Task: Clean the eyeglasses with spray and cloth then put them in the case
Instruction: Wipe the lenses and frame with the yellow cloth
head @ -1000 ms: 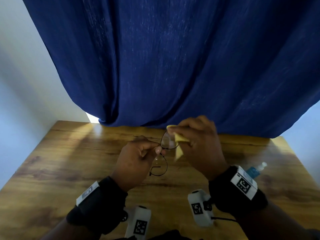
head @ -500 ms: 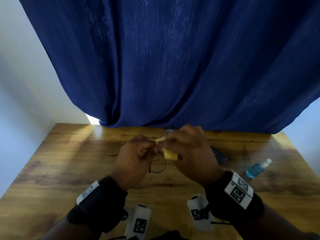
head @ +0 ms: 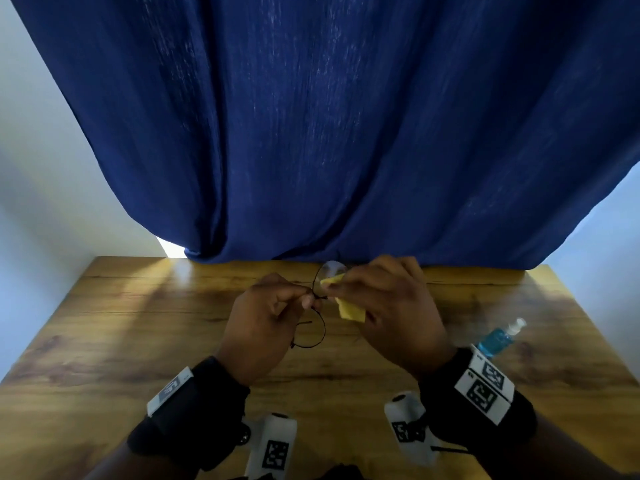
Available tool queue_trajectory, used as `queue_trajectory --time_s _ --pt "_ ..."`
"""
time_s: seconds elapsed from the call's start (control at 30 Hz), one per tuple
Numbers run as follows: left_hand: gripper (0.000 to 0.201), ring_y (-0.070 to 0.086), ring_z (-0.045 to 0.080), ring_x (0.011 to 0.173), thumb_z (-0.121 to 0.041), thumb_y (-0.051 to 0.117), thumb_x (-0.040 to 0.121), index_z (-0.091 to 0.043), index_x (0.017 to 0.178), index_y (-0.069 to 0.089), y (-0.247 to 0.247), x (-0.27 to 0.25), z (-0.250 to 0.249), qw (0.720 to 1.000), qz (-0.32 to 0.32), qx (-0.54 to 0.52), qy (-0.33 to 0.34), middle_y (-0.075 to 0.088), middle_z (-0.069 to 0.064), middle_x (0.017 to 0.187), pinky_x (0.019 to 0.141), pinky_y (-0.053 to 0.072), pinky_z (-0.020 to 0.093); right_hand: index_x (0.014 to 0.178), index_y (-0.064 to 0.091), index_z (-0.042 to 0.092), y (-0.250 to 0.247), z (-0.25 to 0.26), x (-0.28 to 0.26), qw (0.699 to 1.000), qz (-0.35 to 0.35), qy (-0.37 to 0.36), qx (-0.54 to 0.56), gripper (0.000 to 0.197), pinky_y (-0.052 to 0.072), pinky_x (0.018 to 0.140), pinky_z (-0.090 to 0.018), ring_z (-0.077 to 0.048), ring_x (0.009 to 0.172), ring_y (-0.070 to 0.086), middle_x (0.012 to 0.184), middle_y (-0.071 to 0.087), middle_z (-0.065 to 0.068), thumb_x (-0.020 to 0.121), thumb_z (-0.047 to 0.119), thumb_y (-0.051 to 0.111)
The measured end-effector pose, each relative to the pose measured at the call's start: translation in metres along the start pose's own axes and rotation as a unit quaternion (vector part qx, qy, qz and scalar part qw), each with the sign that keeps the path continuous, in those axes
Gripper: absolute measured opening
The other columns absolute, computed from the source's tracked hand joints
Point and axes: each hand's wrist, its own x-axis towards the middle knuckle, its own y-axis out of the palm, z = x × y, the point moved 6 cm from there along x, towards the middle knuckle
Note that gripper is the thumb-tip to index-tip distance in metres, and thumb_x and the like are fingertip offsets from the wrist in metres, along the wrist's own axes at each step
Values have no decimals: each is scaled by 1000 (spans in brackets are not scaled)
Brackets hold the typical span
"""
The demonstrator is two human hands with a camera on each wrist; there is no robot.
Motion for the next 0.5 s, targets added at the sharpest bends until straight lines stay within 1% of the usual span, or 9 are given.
queue_trajectory --time_s 0.07,0.1,0.2,0.23,0.3,0.37,0.43,0.47,0.5 --pt "16 66 4 89 -21 68 96 -28 96 82 1 1 -3 1000 -9 -6 -6 67 -10 88 72 47 7 111 78 32 -8 -14 -1 997 -33 62 24 31 42 76 -41 -15 91 57 102 71 15 82 23 82" --pt "16 66 5 88 -21 68 96 -29 95 82 2 2 -5 1000 -10 -7 -9 66 -9 87 71 46 6 110 78 31 -11 -17 -2 996 -43 70 32 28 42 75 -40 -16 91 57 100 71 14 84 23 80" --pt "19 64 5 85 -21 68 96 -35 93 80 8 3 -14 1000 -8 -5 2 63 -10 84 69 44 5 112 77 34 -5 0 -6 1000 8 -27 10 22 40 80 -36 -14 90 56 104 70 16 92 32 68" --pt "22 64 5 85 -21 68 96 -39 92 79 10 4 -17 1000 -5 -9 5 63 -9 84 69 44 5 113 77 35 -6 -2 -7 999 12 -30 9 22 41 80 -37 -13 90 56 104 70 17 93 34 66" --pt "23 64 5 86 -22 68 96 -43 91 77 15 6 -20 1000 -2 -16 -2 63 -8 85 70 44 5 112 78 35 -14 -19 -5 999 -26 35 27 24 43 77 -42 -15 90 56 102 71 16 92 34 65" --pt "20 65 6 85 -22 68 96 -39 92 79 20 8 -21 1000 -1 -19 -6 65 -8 86 70 45 6 114 76 33 -16 -22 -5 998 -31 46 25 25 45 76 -44 -17 91 56 101 69 15 89 31 71" --pt "19 65 7 85 -19 69 95 -34 93 81 26 10 -22 1000 2 -14 0 66 -9 87 69 45 6 117 74 35 -11 -10 -8 1000 5 -18 -9 30 45 79 -43 -17 92 58 105 67 16 89 26 76" --pt "18 65 7 86 -19 68 96 -32 93 81 28 11 -23 1000 4 -12 0 66 -9 87 69 44 6 117 73 36 -11 -12 -9 1000 7 -18 -15 32 45 79 -42 -17 92 58 105 66 16 88 24 77" --pt "16 65 6 87 -21 68 96 -31 93 81 30 12 -23 1000 5 -13 -2 66 -9 87 70 44 6 118 74 35 -14 -20 -7 1000 -4 13 -13 33 45 79 -42 -17 93 57 105 66 14 88 22 75"
